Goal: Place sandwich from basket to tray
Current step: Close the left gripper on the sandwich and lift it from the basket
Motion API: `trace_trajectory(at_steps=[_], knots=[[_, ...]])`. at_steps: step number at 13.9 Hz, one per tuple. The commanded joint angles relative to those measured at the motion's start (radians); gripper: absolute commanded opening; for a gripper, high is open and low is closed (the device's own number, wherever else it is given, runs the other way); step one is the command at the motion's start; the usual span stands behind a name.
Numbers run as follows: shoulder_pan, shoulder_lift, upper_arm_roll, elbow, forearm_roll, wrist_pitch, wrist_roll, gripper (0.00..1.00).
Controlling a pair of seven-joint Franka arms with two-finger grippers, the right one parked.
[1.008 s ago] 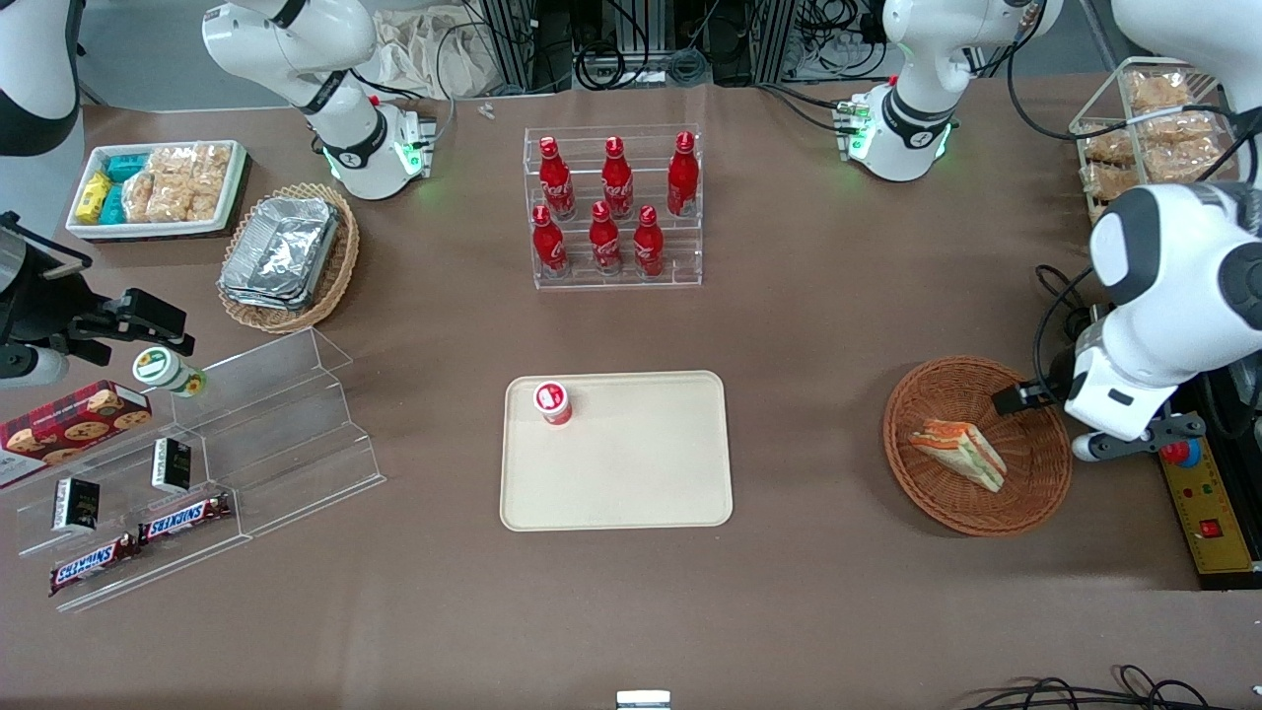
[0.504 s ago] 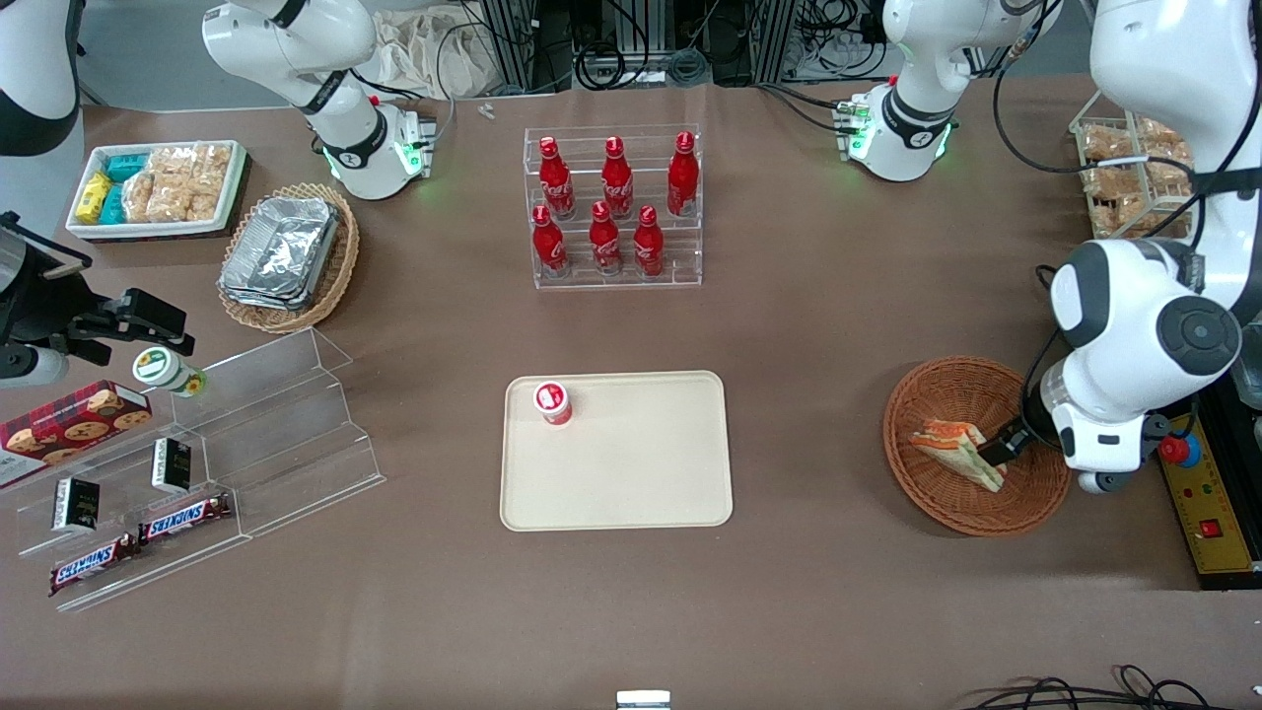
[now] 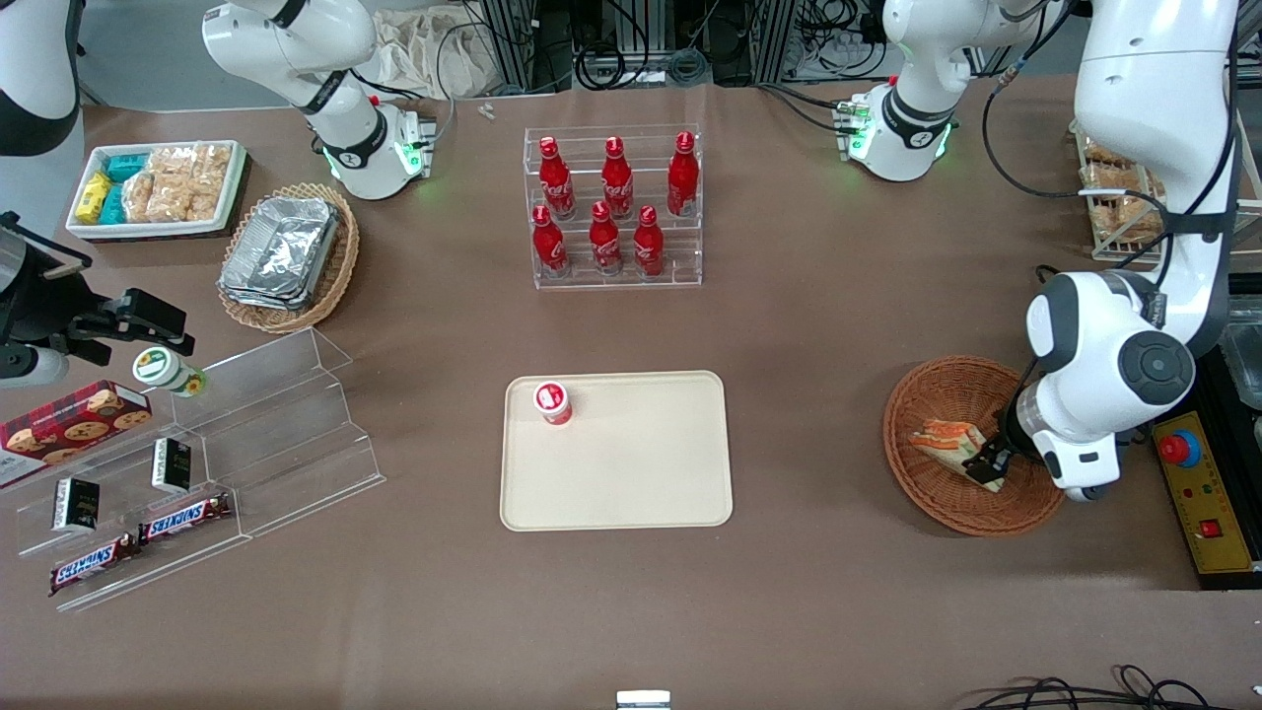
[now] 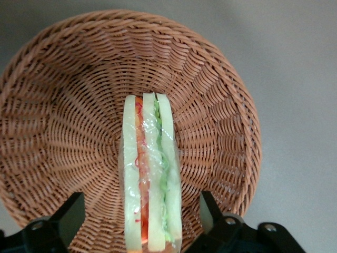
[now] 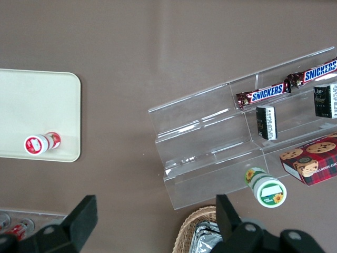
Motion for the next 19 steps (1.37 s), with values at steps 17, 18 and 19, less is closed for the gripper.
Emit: trace_trajectory(at_steps=[17, 18, 19], knots=[[-0.017, -0.160, -0.008, 0.289, -0.007, -0.581, -0.025, 0.00], [-0.019, -0.158, -0.017, 0.359, -0.007, -0.665, -0.022, 0.00], [-0.016, -0.161, -0.049, 0.424, -0.010, -0.731, -0.011, 0.00]])
